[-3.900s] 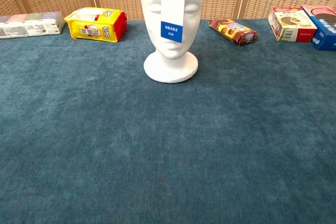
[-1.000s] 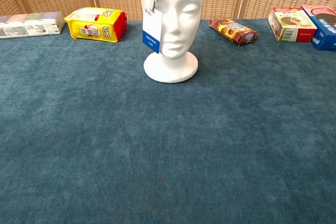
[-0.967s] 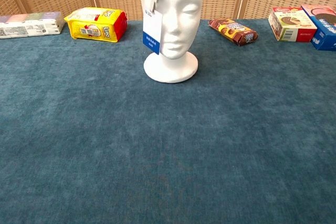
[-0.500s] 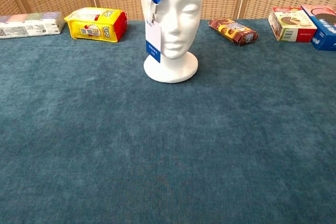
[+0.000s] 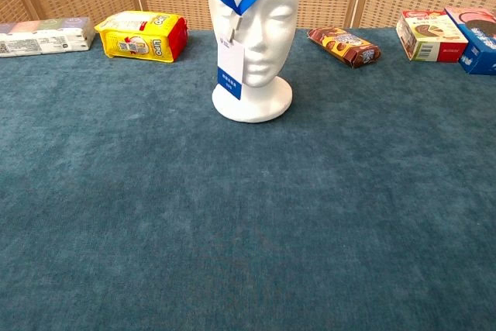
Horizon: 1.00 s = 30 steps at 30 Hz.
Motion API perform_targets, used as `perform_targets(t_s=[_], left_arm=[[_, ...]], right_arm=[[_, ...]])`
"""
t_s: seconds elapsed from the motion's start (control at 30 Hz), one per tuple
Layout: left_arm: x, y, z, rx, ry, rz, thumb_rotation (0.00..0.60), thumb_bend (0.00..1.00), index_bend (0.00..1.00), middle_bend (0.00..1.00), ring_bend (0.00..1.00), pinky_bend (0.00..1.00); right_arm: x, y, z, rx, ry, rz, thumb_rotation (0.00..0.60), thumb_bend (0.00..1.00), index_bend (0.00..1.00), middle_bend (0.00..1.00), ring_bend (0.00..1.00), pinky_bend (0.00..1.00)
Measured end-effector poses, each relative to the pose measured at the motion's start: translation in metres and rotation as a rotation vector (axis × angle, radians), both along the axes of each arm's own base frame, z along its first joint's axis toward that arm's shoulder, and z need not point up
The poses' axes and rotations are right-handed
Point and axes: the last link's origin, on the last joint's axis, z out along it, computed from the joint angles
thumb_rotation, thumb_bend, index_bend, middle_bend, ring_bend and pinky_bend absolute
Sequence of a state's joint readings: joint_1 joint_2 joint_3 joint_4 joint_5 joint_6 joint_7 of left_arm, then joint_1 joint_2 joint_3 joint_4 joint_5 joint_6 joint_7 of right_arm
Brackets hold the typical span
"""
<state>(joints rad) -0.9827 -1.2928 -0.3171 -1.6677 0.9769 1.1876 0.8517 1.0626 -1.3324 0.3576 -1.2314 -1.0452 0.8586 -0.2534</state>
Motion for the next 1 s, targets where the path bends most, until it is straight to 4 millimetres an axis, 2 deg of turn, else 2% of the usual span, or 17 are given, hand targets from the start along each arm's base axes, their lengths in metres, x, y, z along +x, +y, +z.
perform_targets(t_s=[0.47, 0.57, 0.77, 1.0], left_arm=[[0.008, -0.001, -0.017, -0.023, 0.041, -0.008, 0.6, 0.38, 0.63, 1.0, 1.0, 0.83], [0.009, -0.002, -0.018, -0.03, 0.044, -0.003, 0.6, 0.35, 0.63, 1.0, 0.99, 0.83], [0.006, -0.003, -0.02, -0.049, 0.07, 0.03, 0.597, 0.24, 0.6, 0.99, 0.91, 0.81], [0.005, -0.006, -0.019, -0.051, 0.09, 0.054, 0.541, 0.22, 0.58, 0.96, 0.88, 0.81]], right_arm=[[-0.01, -0.003, -0.003, 0.007, 0.025, -0.027, 0.6, 0.51, 0.69, 1.0, 1.0, 1.0], [-0.013, -0.003, -0.002, 0.007, 0.034, -0.035, 0.6, 0.5, 0.65, 0.99, 1.0, 1.0], [-0.017, -0.003, 0.0, 0.014, 0.05, -0.053, 0.6, 0.43, 0.57, 0.97, 1.0, 1.0], [-0.017, -0.001, 0.0, 0.021, 0.055, -0.06, 0.6, 0.38, 0.55, 0.97, 1.0, 1.0]])
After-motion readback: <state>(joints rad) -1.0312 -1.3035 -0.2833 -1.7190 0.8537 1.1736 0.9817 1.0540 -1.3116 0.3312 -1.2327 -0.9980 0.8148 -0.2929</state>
